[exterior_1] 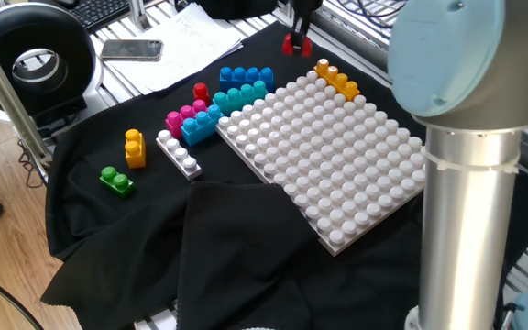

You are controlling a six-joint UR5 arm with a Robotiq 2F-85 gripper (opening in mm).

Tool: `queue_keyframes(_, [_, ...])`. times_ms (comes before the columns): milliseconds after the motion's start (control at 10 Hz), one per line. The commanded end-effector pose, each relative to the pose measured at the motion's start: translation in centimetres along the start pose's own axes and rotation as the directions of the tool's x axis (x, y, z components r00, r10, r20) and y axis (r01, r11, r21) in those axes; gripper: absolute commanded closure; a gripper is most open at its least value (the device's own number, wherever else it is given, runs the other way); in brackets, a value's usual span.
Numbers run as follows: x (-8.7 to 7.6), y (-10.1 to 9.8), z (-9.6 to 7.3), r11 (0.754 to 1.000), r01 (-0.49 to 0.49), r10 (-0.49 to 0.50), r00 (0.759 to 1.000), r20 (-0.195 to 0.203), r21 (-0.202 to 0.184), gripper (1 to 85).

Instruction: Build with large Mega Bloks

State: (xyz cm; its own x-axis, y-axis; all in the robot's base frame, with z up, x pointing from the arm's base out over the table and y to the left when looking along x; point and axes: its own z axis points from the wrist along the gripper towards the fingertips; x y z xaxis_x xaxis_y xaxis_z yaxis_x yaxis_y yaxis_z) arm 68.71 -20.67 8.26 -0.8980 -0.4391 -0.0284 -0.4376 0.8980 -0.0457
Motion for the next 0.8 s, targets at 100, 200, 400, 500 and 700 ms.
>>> queue_keyframes(100, [2.5,3.0,0.1,0.93,-0.36,0.36,0.933,-0.02,-0.067,84.3])
queue_keyframes(200, [2.9,3.4,0.8,0.919,-0.39,0.39,0.921,-0.02,-0.063,84.3])
queue_keyframes(400, [3.6,4.2,1.8,0.899,-0.436,0.435,0.9,-0.026,-0.042,84.3])
queue_keyframes(500, [3.8,4.7,2.3,0.887,-0.461,0.461,0.887,-0.031,-0.023,84.3])
queue_keyframes(700, [3.7,5.1,3.1,0.878,-0.479,0.478,0.878,-0.031,-0.014,84.3])
